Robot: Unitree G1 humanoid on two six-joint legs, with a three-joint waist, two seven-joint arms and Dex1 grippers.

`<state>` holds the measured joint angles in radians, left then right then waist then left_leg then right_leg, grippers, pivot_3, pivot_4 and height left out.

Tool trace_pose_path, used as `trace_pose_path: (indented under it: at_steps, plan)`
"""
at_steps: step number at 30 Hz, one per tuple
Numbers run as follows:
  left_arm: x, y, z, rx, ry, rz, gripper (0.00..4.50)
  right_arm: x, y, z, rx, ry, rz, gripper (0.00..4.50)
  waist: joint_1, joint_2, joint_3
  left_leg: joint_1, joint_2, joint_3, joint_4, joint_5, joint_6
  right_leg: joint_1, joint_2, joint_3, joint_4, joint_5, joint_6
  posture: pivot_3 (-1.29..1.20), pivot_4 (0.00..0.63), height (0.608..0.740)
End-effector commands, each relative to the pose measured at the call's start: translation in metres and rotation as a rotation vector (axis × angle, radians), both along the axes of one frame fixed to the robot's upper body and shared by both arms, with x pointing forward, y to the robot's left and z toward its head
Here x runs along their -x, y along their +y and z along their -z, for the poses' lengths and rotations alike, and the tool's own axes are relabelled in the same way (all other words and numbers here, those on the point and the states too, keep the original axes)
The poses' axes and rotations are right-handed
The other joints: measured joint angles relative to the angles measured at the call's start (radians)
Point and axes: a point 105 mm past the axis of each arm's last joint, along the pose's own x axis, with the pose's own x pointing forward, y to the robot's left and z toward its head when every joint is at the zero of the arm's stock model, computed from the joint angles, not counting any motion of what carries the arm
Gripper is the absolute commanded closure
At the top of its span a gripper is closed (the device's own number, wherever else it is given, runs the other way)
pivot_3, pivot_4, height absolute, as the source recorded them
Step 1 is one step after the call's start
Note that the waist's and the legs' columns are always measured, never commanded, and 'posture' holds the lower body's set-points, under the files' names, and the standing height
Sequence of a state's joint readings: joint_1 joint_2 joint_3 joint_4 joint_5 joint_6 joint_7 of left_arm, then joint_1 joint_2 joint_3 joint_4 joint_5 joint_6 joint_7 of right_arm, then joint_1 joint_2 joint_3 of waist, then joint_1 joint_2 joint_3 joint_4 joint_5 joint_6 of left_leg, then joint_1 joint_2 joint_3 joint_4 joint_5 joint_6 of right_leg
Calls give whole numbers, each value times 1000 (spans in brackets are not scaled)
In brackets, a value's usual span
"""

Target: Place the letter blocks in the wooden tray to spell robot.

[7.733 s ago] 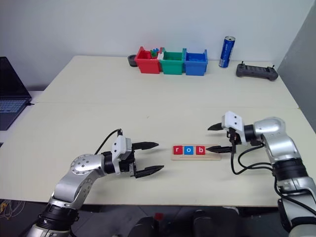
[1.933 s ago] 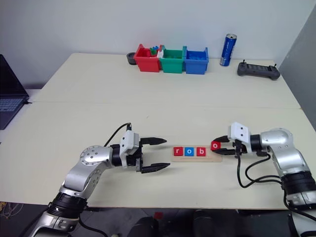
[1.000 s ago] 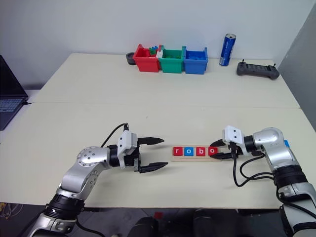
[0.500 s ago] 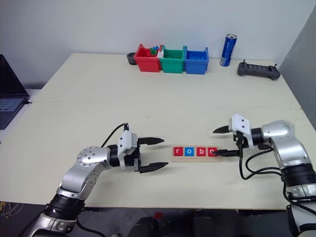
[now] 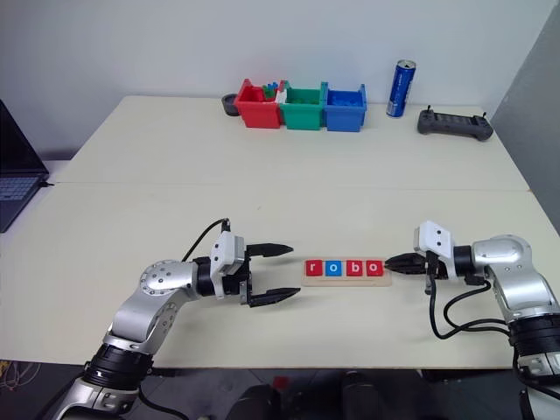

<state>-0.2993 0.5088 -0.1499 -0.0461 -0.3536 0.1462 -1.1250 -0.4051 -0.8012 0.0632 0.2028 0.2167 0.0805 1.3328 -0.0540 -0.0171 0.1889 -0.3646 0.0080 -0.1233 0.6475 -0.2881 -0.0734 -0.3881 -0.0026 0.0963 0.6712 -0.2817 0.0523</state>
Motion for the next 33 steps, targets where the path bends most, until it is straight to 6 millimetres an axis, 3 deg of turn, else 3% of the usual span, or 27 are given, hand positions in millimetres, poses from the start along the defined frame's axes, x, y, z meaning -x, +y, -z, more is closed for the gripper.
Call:
trace_pose_path:
  at_steps: [1,12,33]
  plan:
    - [3,1,-8,2,-33,11,0,0,0,1,18,-19,-11,4443,0,0,0,0,0,0,0,0,0,0,0,0,1,0,0,0,150,740]
    - [5,3,-9,-4,-32,9,0,-11,1,11,45,-39,2,4443,-1,0,0,1,0,0,2,0,0,0,0,0,3,0,0,0,150,740]
    - [6,5,-10,-5,-28,-15,0,-20,11,13,38,-40,-22,4443,-2,0,0,1,0,0,2,0,0,0,0,0,3,0,0,0,150,740]
